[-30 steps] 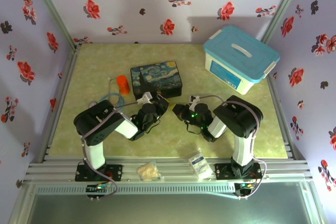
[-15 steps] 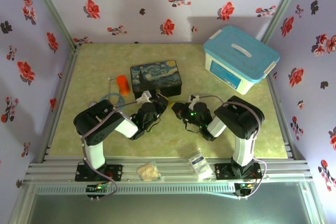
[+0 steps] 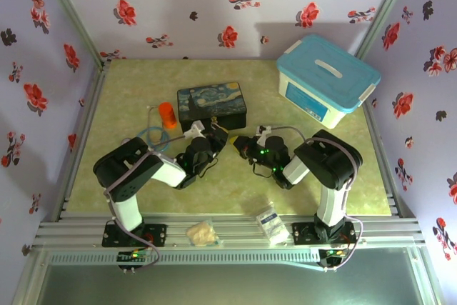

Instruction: Unlock a padlock with a key

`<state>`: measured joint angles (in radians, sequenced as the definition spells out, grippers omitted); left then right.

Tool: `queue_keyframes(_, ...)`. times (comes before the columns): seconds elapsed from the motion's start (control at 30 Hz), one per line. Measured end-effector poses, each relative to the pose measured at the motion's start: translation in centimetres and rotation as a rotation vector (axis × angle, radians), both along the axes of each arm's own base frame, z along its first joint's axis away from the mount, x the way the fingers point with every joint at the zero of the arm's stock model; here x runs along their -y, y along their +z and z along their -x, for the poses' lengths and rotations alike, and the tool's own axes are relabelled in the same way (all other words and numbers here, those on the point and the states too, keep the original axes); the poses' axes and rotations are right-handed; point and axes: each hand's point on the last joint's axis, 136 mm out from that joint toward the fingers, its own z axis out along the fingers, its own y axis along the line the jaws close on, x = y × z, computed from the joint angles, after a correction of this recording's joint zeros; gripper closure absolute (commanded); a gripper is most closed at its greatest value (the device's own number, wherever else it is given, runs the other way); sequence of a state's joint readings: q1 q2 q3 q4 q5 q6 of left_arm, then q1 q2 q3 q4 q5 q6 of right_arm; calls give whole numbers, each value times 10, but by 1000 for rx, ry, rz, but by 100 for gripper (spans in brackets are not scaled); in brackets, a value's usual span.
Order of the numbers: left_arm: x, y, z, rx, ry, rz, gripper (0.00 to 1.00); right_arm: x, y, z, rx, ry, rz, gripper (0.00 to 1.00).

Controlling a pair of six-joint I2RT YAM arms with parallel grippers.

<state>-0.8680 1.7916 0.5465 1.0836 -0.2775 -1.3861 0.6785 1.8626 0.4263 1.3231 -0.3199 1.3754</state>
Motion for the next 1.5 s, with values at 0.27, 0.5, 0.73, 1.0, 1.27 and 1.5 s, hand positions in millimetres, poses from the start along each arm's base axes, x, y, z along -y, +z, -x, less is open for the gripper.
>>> queue_keyframes(0.27, -2, -7, 1, -18, 2, -23, 100, -2, -7, -1, 68, 19, 47, 100)
queue_keyframes(0.5, -1, -2, -2, -7, 11, -12, 100, -2, 1, -2, 102, 13, 137, 100)
queue_keyframes(0.73, -7, -2, -6, -5, 39, -17, 100, -8, 0, -8, 123, 25, 183, 100)
queue_keyframes(1.0, -9, 6, -11, 15, 56, 16, 100, -10, 9, -14, -5, 47, -4, 100)
queue_keyframes(1.27, -5, 20, -12, 44, 51, 74, 100, -4, 21, -16, -95, 91, -112, 100)
queue_keyframes(1.5, 6, 20, -6, 39, -2, 89, 100, -4, 24, -19, -108, 118, -121, 100)
